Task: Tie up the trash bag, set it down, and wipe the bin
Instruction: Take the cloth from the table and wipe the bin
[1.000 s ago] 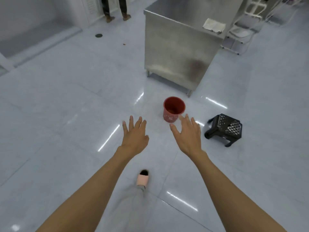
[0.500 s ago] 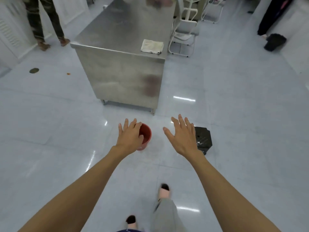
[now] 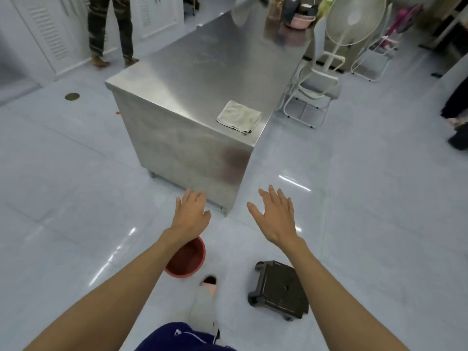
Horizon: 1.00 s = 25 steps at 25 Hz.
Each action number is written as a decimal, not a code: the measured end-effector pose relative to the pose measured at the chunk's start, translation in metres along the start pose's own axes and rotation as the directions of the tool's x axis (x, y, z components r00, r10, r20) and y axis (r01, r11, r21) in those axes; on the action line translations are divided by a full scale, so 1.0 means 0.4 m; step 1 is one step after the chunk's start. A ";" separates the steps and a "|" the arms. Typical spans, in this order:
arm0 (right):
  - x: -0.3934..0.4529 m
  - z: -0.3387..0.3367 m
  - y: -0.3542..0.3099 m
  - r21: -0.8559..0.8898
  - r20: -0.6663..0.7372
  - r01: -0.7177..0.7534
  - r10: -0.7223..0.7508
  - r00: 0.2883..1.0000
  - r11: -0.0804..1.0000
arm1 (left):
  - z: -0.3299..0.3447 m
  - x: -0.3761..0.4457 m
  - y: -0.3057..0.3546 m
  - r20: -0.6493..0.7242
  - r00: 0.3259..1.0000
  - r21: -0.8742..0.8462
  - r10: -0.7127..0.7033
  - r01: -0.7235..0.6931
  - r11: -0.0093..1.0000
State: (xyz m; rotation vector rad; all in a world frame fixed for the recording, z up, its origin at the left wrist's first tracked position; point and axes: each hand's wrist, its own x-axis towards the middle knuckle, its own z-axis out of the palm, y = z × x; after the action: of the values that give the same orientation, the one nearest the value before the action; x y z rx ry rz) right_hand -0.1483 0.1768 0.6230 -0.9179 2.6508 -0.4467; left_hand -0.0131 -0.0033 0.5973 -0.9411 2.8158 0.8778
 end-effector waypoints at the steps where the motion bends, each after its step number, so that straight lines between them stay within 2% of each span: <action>1: 0.061 -0.017 0.012 -0.007 -0.003 0.018 -0.018 1.000 1.000 | -0.006 0.052 0.005 -0.001 1.000 0.000 -0.008 0.008 1.000; 9: 0.594 -0.138 0.074 -0.036 0.009 0.144 -0.144 0.990 0.989 | -0.077 0.549 0.103 -0.017 1.000 -0.059 -0.022 0.021 0.998; 13: 0.839 -0.162 0.090 -0.035 0.069 0.247 -0.244 0.967 0.969 | -0.100 0.735 0.145 -0.046 0.998 -0.065 -0.043 0.040 0.997; 17: 1.132 -0.125 0.084 -0.070 0.180 0.386 -0.369 0.912 0.920 | -0.078 0.929 0.149 -0.073 0.991 -0.086 -0.115 0.108 0.990; 21: 1.368 -0.057 0.080 -0.129 0.289 0.550 -0.499 0.817 0.825 | -0.040 1.064 0.137 -0.063 0.970 -0.182 -0.234 0.219 0.958; 25: 1.470 0.017 0.089 -0.125 0.319 0.613 -0.553 0.770 0.780 | 0.002 1.122 0.098 -0.054 0.963 -0.138 -0.263 0.254 0.957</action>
State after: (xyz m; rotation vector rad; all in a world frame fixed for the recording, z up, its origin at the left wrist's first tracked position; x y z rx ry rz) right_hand -0.6066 -0.1719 0.4991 -1.7640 2.1471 -0.1317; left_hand -0.4007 -0.2194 0.5200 -1.3478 2.6315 1.0177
